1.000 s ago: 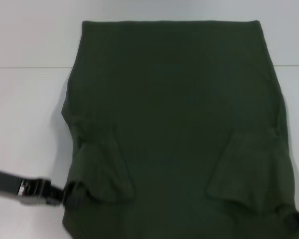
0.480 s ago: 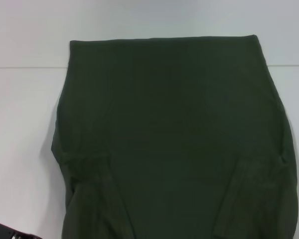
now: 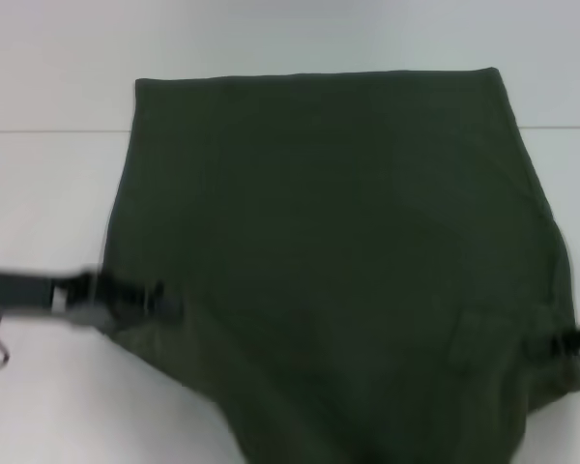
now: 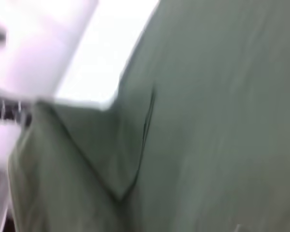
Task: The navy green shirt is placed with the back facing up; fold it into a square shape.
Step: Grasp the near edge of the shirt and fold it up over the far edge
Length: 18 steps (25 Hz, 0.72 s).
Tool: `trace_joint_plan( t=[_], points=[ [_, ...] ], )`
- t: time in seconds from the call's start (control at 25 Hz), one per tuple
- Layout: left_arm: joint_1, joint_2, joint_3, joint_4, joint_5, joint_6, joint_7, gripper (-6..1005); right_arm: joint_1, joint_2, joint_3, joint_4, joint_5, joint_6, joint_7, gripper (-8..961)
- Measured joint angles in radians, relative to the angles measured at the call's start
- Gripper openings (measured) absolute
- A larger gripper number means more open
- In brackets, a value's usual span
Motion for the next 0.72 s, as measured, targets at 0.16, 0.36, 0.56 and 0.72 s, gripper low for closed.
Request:
trace_joint_plan(
  t=[0.16,0.36,0.56,0.72],
  points=[
    [-0.005,0.007,-0.045,-0.015,-0.091,-0.135,-0.014,36,-0.020,-0.008,0.084,-0.003,0.115,0.085,0.015,61],
    [0.030,-0.011,-0.076,-0.027,-0.253,-0.336,0.053,36,-0.059,0.016,0.108,0.002,0.280,0.306,-0.012,61],
    [0.040,-0.043,-0.071,-0.102,-0.377,-0.515,0.205,36,-0.056,0.073,0.106,0.020,0.336,0.506,-0.112,61],
    [0.019,-0.067,-0.068,-0.142,-0.392,-0.612,0.291,37,-0.030,0.125,0.105,0.031,0.380,0.614,-0.221,61]
  ],
)
